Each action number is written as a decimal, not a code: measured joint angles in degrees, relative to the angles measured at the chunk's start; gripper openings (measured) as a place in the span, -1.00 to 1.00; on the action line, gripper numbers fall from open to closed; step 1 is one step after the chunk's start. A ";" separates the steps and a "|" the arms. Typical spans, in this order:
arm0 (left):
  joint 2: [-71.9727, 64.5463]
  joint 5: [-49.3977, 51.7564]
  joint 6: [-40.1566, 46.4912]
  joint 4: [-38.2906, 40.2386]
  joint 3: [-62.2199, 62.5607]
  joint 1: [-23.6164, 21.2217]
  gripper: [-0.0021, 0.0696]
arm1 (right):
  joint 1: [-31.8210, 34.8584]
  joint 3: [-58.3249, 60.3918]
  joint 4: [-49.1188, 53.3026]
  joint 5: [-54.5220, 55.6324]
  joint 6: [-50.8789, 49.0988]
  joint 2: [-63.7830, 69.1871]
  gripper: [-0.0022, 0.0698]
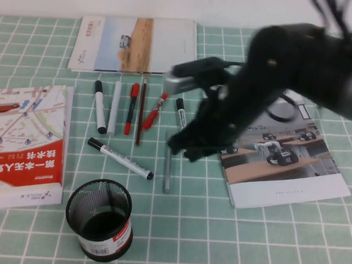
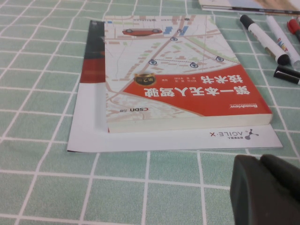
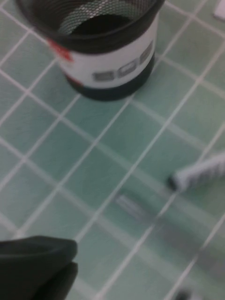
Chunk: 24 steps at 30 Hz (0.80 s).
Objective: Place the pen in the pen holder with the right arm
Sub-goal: Pick up the pen on the table
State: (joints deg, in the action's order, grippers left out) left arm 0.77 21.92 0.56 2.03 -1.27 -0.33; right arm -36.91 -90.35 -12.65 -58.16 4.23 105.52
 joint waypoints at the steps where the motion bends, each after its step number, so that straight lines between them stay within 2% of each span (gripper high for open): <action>1: 0.00 0.00 0.00 0.00 0.00 0.00 -0.95 | -0.55 -3.27 0.00 -1.57 1.54 2.34 -0.98; 4: 0.00 0.00 0.00 0.00 0.00 0.00 -0.95 | -1.30 -12.22 -0.12 -5.72 3.50 8.17 -0.89; 7: 0.00 0.00 0.00 0.00 0.00 0.00 -0.95 | -1.35 -18.40 -0.12 -8.02 1.89 12.95 -0.71; 9: 0.00 0.00 0.00 0.00 0.00 0.00 -0.95 | -1.35 -22.16 0.42 -9.19 -2.85 15.94 -0.54; 11: 0.00 0.00 0.00 0.00 0.00 0.00 -0.95 | -1.35 -25.28 1.24 -9.69 -8.21 18.79 -0.45; 19: 0.00 0.00 0.00 0.00 0.00 0.00 -0.95 | -1.70 -33.50 4.94 -9.81 -19.83 28.07 -0.39; 24: 0.00 0.00 0.00 0.00 0.00 0.00 -0.95 | -1.94 -35.09 6.30 -9.81 -22.25 30.53 -0.39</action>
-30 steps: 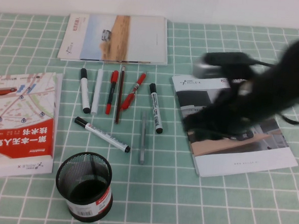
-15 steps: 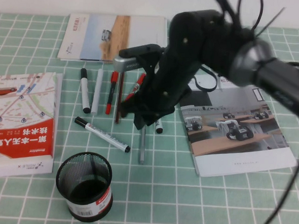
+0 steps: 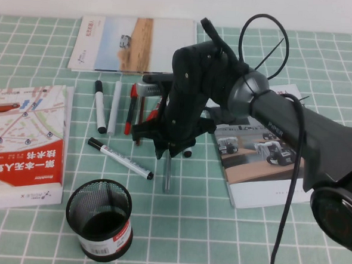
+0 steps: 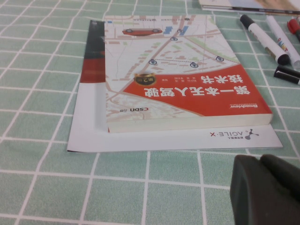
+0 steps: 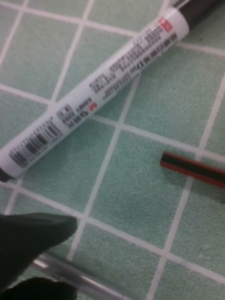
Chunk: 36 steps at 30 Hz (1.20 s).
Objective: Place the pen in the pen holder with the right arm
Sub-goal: Pick up the pen on the table
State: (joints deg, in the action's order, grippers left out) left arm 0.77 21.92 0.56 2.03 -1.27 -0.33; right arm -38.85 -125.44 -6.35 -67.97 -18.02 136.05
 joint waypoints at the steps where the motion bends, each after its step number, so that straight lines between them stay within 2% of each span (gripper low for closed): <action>1: 0.00 0.00 0.00 0.00 0.00 0.00 -0.95 | 0.01 0.00 0.00 0.00 -0.10 0.29 -0.39; 15: 0.00 0.00 0.00 0.00 0.00 0.00 -0.95 | 0.01 -0.49 2.20 -0.94 -1.58 1.92 -0.39; 18: 0.00 0.00 0.00 0.00 0.00 0.00 -0.95 | 0.01 -0.62 2.35 -1.19 -1.58 1.90 -0.49; 22: 0.00 0.00 0.00 0.00 0.00 0.00 -0.95 | 0.01 -0.62 2.84 -1.48 -1.58 2.03 -0.80; 29: 0.00 0.00 0.00 0.00 0.00 0.00 -0.95 | -0.13 -0.50 3.75 -1.68 -0.68 1.64 -0.80; 33: 0.00 0.00 0.00 0.00 0.00 0.00 -0.95 | -0.74 4.11 6.35 -1.69 0.31 -3.27 -0.80; 36: 0.00 0.00 0.00 0.00 0.00 0.00 -0.95 | -1.31 12.93 6.81 3.93 0.79 -12.28 -0.80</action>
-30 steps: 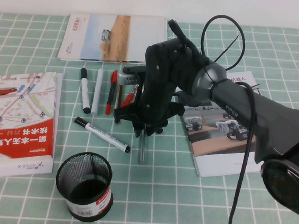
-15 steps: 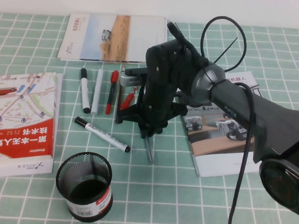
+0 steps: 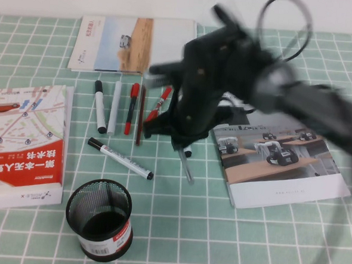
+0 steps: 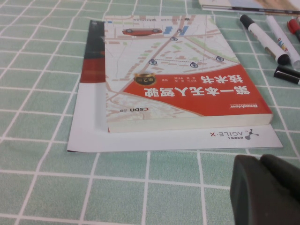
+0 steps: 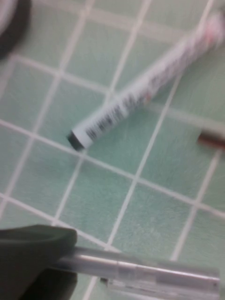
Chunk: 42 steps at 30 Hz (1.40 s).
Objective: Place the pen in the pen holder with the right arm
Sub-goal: Place the pen onto the pen holder
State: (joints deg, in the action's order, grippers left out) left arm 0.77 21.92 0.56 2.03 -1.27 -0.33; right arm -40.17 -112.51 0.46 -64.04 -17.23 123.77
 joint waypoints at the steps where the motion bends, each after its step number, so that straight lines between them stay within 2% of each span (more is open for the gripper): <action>1: 0.00 0.00 0.00 0.00 0.00 0.00 -0.95 | -0.13 3.24 0.00 2.67 0.17 -2.85 -0.80; 7: 0.00 0.00 0.00 0.00 0.00 0.00 -0.95 | -0.94 29.50 0.00 27.80 2.58 -22.37 -0.80; 9: 0.00 0.00 0.00 0.00 0.00 0.00 -0.95 | -1.46 38.64 0.00 39.62 3.39 -27.72 -0.80; 14: 0.00 0.00 0.00 0.00 0.00 0.00 -0.95 | -3.93 57.98 0.80 71.48 4.58 -36.04 -0.80; 18: 0.00 0.00 0.00 0.00 0.00 0.00 -0.95 | -6.93 65.43 4.50 90.40 4.67 -37.32 -0.80; 25: 0.00 0.00 0.00 0.00 0.00 0.00 -0.95 | -11.64 66.56 13.26 107.42 3.38 -32.80 -0.80; 32: 0.00 0.00 0.00 0.00 0.00 0.00 -0.95 | -12.38 66.56 18.87 119.37 2.14 -23.22 -0.80; 39: 0.00 0.00 0.00 0.00 0.00 0.00 -0.95 | -12.38 63.61 21.05 120.80 2.14 -16.58 -0.80; 42: 0.00 0.00 0.00 0.00 0.00 0.00 -0.95 | -12.38 63.12 21.16 119.93 2.14 -16.00 -0.72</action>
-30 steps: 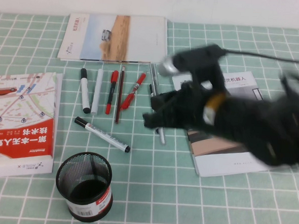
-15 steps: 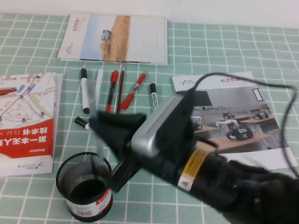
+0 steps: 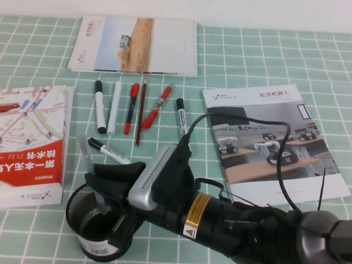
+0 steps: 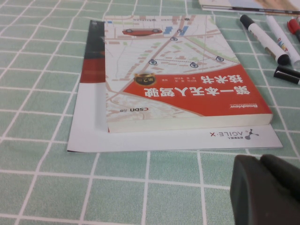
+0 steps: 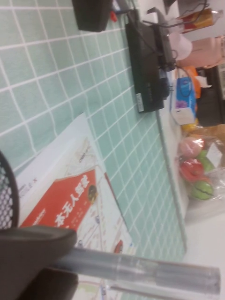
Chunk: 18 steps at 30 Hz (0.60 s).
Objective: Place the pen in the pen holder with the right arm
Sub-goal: Place the pen onto the pen holder
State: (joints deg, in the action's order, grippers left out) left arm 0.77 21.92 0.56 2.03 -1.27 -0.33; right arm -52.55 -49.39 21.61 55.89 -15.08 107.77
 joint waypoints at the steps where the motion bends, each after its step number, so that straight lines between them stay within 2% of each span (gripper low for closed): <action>1: 0.00 0.00 0.00 0.00 0.00 0.00 -0.95 | 0.00 0.00 0.00 -0.52 0.00 0.00 -0.66; 6: 0.00 0.00 0.00 0.00 0.00 0.00 -0.95 | 0.00 -0.09 0.00 -2.93 0.00 0.00 -0.27; 8: 0.00 0.00 0.00 0.00 0.00 0.00 -0.95 | 0.00 -0.09 0.00 -3.56 -0.04 0.00 -0.19; 13: 0.00 0.00 0.00 0.00 0.00 0.00 -0.95 | 0.00 -0.09 0.00 -6.31 -2.10 -0.69 -0.15; 18: 0.00 0.00 0.00 0.00 0.00 0.00 -0.95 | 0.00 0.77 0.32 -13.40 -3.24 -7.34 -0.16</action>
State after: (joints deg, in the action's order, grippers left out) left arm 0.77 21.92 0.56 2.03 -1.27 -0.33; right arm -52.55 -48.63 21.93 42.48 -18.33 100.42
